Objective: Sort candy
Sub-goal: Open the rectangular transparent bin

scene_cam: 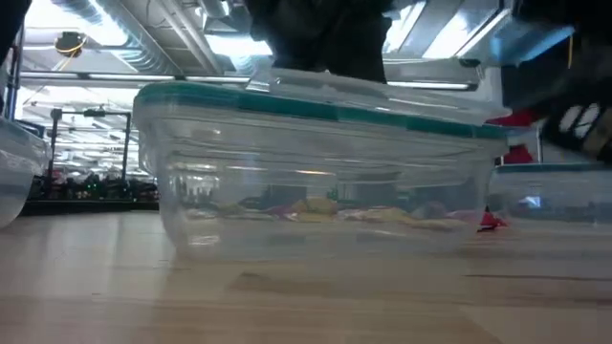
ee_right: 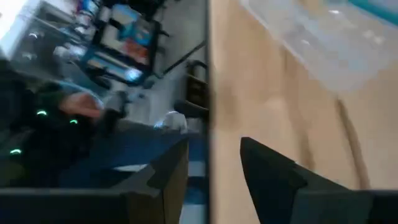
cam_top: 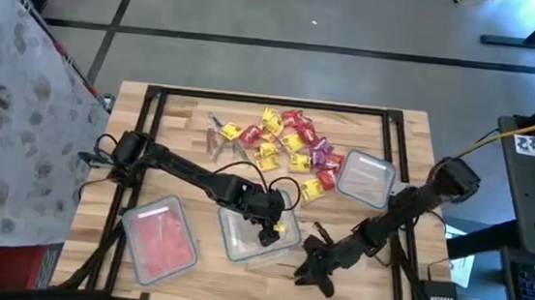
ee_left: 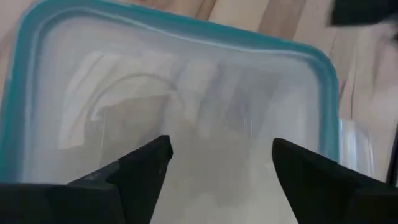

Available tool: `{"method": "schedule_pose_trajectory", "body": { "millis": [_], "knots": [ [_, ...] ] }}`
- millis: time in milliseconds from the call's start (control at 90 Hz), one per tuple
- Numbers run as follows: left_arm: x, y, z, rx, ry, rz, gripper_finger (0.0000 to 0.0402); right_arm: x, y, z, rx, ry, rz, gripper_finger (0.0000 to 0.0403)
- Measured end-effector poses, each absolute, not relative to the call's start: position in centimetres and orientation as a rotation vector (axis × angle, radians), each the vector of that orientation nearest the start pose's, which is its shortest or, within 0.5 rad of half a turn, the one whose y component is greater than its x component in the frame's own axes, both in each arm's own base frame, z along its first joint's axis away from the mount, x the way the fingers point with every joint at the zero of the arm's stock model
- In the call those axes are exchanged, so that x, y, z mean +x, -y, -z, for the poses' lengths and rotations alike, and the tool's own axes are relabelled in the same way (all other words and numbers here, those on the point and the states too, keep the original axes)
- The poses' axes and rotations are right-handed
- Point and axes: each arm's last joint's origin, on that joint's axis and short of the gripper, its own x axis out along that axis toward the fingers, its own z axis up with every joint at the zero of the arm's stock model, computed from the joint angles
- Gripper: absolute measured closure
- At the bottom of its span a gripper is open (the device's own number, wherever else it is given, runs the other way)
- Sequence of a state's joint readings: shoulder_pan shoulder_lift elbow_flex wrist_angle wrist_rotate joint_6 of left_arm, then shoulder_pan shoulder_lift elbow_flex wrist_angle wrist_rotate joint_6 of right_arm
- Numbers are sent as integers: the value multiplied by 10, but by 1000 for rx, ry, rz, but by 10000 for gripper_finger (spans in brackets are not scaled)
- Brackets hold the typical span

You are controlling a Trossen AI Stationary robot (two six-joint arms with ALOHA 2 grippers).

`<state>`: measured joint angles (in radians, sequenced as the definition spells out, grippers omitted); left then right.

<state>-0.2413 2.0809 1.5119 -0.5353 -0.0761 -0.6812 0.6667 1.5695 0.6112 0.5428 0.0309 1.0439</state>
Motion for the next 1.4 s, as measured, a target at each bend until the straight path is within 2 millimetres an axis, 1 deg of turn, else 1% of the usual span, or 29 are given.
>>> {"method": "schedule_pose_trajectory", "body": {
  "millis": [67, 122, 244, 300, 356, 433, 533, 611, 667, 756, 844, 944, 1033, 1144, 1233, 1322, 1400],
  "knots": [
    [419, 98, -177, -403, -1050, -261, 128, 229, -177, -175, 843, -667, -299, 269],
    [417, 93, -198, -390, -999, -280, 128, 223, -169, -179, 818, -663, -182, 269],
    [411, 81, -231, -394, -947, -336, 128, 208, -145, -181, 833, -686, 143, 269],
    [410, 78, -252, -433, -877, -342, 128, 204, -134, -181, 856, -707, 241, 269],
    [403, 78, -262, -455, -875, -359, 128, 200, -124, -181, 877, -740, 322, 269],
    [396, 81, -259, -452, -935, -385, 128, 201, -114, -181, 904, -746, 378, 269],
    [388, 85, -243, -431, -1055, -438, 128, 207, -103, -181, 933, -734, 417, 269],
    [383, 86, -239, -462, -1067, -478, 128, 212, -93, -181, 921, -720, 441, 269],
    [377, 87, -233, -468, -1098, -512, 128, 217, -86, -184, 899, -709, 452, 269],
    [373, 90, -222, -471, -1132, -540, 128, 227, -76, -190, 867, -686, 470, 269],
    [369, 91, -216, -481, -1149, -550, 128, 240, -67, -195, 829, -667, 480, 269],
    [366, 92, -210, -493, -1158, -555, 128, 253, -55, -189, 804, -714, 508, 269],
    [363, 93, -205, -501, -1159, -568, 128, 260, -50, -179, 800, -796, 503, 269],
    [363, 92, -197, -500, -1144, -566, 128, 269, -54, -167, 794, -880, 450, 269],
    [365, 89, -194, -499, -1126, -556, 128, 274, -66, -165, 790, -933, 369, 269],
    [369, 83, -193, -492, -1098, -535, 128, 275, -82, -165, 781, -980, 294, 269],
    [374, 77, -193, -480, -1074, -522, 128, 275, -102, -171, 778, -982, 167, 269]
  ]
}}
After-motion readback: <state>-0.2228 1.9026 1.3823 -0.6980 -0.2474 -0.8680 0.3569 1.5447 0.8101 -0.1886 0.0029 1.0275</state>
